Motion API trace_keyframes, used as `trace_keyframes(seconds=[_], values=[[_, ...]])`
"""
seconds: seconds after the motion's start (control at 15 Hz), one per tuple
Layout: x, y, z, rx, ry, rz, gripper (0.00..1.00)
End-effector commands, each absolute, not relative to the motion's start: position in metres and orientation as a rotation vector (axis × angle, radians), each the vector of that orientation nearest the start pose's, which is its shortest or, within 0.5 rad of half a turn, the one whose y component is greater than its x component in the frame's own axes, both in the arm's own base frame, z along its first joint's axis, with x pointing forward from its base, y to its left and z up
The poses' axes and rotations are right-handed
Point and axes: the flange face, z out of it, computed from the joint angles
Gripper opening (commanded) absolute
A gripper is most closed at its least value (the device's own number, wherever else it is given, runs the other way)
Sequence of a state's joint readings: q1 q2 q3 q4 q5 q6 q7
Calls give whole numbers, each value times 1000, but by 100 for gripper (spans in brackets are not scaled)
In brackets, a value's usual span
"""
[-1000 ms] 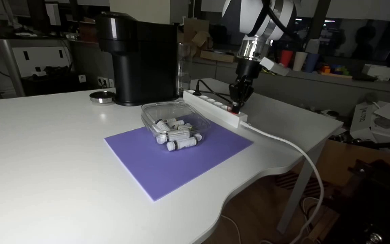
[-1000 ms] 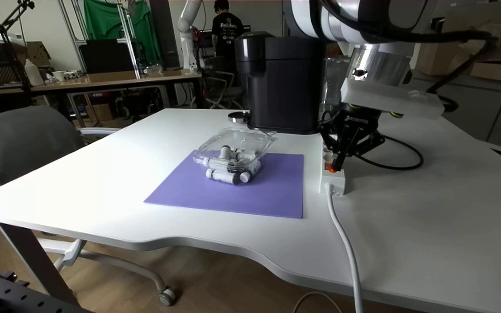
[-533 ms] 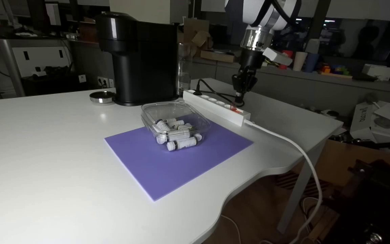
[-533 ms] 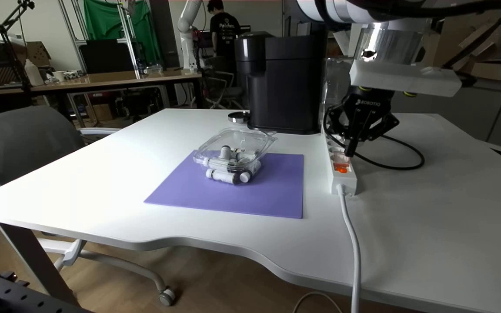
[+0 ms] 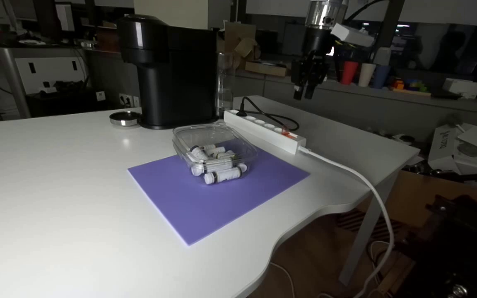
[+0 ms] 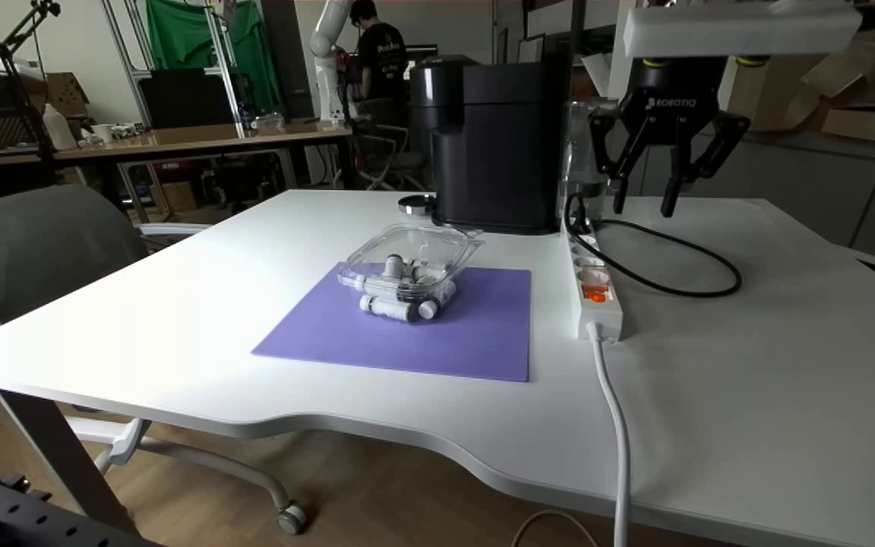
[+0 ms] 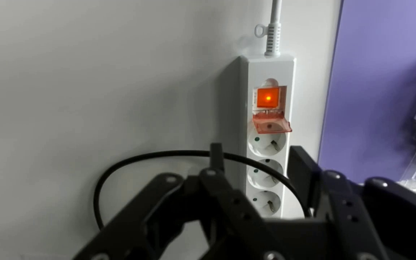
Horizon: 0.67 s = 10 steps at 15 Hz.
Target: Turn on the switch of the extension cord
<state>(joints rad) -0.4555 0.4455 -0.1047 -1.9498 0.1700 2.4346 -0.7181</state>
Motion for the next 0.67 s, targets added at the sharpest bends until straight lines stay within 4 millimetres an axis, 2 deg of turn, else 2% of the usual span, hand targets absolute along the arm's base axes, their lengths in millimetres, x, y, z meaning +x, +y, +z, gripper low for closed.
trace_keyframes(seconds=[0.0,0.13,0.2,0.6], values=[[512,-313,283,-3155,23,-1,81],[506,-303,293,-3171,45,77,95],[505,-298,297,-3173,50,97,98],[501,-272,309,-3191,104,155,100]])
